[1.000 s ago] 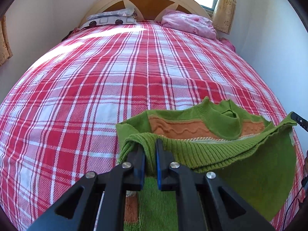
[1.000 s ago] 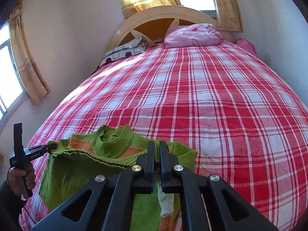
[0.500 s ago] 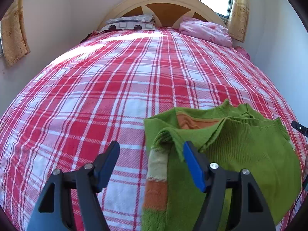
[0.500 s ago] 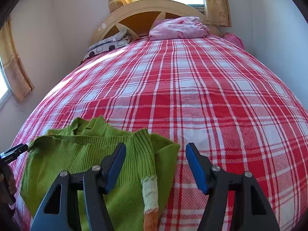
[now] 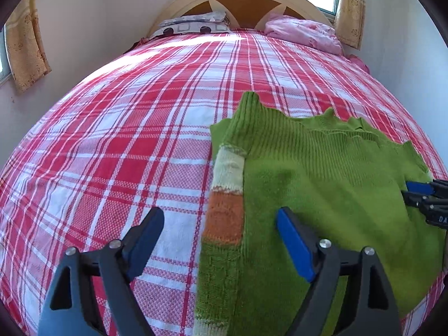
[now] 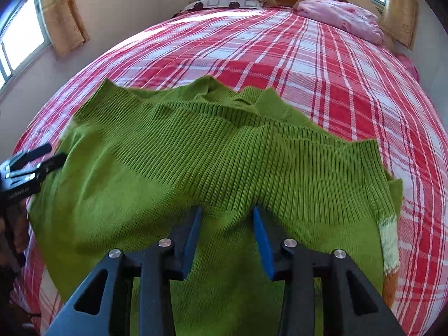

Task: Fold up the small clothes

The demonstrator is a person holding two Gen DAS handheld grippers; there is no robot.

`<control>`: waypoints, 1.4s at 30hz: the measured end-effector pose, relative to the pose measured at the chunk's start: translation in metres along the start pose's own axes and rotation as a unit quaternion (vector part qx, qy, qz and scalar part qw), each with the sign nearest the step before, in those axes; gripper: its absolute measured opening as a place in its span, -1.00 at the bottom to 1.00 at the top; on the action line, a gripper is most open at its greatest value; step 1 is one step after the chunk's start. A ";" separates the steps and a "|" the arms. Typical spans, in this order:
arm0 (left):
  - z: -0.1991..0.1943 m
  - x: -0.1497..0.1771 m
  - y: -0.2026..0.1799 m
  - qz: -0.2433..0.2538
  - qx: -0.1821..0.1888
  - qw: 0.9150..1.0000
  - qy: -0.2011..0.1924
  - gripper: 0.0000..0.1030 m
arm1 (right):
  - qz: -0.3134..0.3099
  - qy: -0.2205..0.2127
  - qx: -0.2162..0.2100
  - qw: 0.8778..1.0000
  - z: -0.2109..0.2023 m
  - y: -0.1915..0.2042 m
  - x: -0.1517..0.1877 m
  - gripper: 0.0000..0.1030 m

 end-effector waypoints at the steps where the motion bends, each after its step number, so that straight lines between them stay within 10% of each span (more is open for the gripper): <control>1: 0.002 0.002 0.001 -0.003 0.001 1.000 0.003 0.66 | 0.008 -0.003 0.007 1.000 0.003 -0.006 -0.006 -0.28; 10: 0.001 -0.005 0.006 -0.021 -0.011 1.000 -0.009 0.74 | 0.034 -0.031 0.060 0.997 0.018 -0.024 -0.030 -0.26; 18: 0.015 -0.014 0.017 -0.010 -0.046 0.999 -0.015 0.81 | -0.013 -0.026 -0.054 0.998 -0.025 0.056 -0.003 -0.14; 21: 0.018 -0.018 0.014 -0.003 -0.062 0.998 -0.021 0.81 | -0.055 -0.002 -0.019 0.998 -0.002 0.076 0.007 -0.09; 30: -0.015 -0.012 0.022 -0.004 -0.051 0.998 -0.044 0.80 | -0.010 -0.053 -0.007 0.999 -0.037 0.040 0.011 -0.02; 42: -0.013 0.018 0.013 0.054 -0.067 0.996 -0.031 0.95 | 0.012 -0.048 0.077 0.996 -0.082 -0.042 0.123 0.00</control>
Point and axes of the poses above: each gripper's, at about its wrist camera, not at the fingertips, and z roughly the way its jaws point, y to its left, x to its underside, the point moved 8 cm from there along z, roughly the way its jaws point, and after that the axes turned 2 degrees about -z, right-handed, at the moved point
